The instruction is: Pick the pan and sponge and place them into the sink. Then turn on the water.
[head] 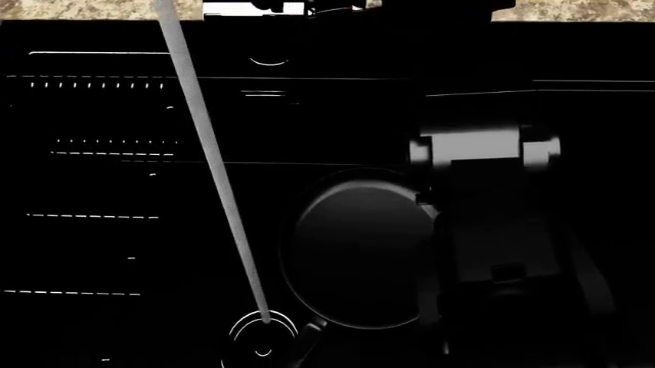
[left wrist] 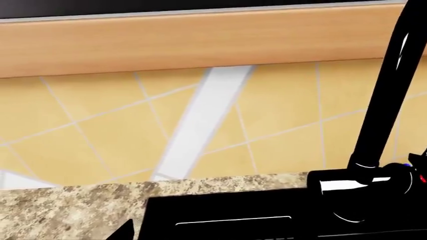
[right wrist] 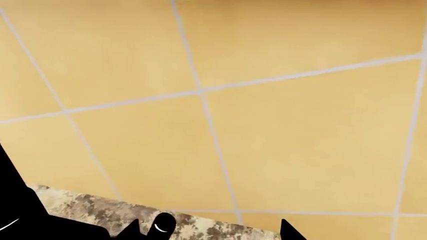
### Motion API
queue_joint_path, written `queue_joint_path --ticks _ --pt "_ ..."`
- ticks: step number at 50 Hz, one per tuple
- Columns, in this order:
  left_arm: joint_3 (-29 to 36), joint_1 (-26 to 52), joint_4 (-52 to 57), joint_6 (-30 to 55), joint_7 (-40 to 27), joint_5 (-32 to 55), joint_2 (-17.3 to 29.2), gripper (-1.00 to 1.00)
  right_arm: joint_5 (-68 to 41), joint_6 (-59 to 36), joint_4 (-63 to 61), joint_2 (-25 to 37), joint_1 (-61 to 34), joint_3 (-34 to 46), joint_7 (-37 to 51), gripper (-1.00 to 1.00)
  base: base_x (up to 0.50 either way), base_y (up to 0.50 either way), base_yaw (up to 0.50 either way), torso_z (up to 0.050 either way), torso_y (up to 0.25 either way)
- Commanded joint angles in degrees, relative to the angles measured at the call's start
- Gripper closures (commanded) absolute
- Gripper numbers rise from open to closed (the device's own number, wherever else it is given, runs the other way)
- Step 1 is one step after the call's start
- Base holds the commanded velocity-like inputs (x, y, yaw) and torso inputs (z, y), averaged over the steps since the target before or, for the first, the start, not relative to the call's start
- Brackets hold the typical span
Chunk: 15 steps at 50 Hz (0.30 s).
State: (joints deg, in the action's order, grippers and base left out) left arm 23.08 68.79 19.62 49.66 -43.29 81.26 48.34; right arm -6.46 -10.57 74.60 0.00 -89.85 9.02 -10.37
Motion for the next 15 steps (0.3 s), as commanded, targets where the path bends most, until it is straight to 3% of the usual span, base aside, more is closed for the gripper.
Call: queue_joint_path --ticks 1,15 --pt "-0.3 -0.3 0.1 -0.2 0.3 0.1 0.8 -1.00 4.6 -0.3 0.4 0.4 0.3 -3.4 1.3 -1.00 0.00 0.00 0.00 0.000 0.000" --pt "0.2 0.2 0.1 0.1 -0.2 -0.2 0.2 -1.00 5.3 -0.8 0.4 0.5 0.4 -5.4 1.7 -1.00 0.00 0.00 0.00 0.000 0.000"
